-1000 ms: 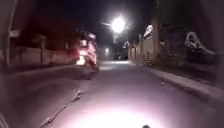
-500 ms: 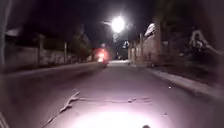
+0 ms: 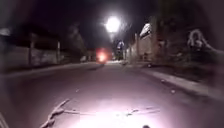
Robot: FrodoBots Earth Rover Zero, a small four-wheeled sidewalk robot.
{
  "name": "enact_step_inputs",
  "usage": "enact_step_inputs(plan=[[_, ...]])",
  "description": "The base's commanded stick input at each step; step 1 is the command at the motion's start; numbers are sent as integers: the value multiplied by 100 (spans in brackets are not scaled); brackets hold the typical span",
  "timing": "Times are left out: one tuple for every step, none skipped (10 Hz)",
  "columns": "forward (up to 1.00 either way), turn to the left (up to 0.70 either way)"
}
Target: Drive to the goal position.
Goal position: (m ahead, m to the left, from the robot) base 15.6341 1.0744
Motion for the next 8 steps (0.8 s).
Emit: enact_step_inputs(plan=[[70,-10],[70,0],[70,0],[70,0],[70,0],[70,0],[70,0],[70,0]])
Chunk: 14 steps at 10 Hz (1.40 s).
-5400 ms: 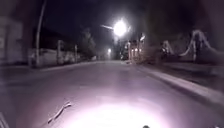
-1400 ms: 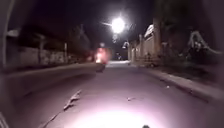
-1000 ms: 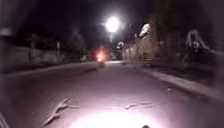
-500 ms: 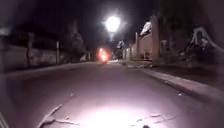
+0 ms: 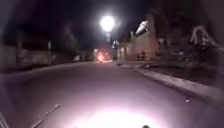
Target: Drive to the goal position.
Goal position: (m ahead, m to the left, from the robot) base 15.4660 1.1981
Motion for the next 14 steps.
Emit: enact_step_inputs(plan=[[70,0],[70,0],[70,0],[70,0],[70,0],[70,0],[70,0],[70,0],[70,0],[70,0],[70,0],[70,0],[70,16],[70,34]])
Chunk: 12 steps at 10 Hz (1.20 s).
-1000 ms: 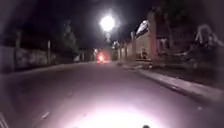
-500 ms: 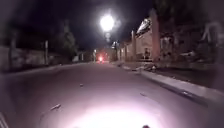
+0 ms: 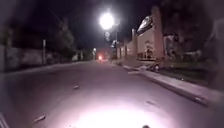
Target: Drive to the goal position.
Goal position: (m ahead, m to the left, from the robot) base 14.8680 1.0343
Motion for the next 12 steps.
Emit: enact_step_inputs(plan=[[70,11],[70,0],[70,0],[70,0],[70,0],[70,0],[70,0],[70,0],[70,0],[70,0],[70,-1],[70,-24]])
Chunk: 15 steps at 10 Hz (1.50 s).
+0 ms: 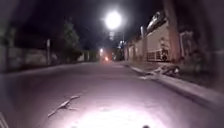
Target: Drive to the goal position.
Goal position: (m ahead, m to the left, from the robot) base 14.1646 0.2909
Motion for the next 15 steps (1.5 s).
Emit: enact_step_inputs(plan=[[70,-35],[70,0],[70,0],[70,0],[70,0],[70,0],[70,0],[70,0],[70,0],[70,1],[70,1],[70,1],[70,1],[70,1],[70,1]])
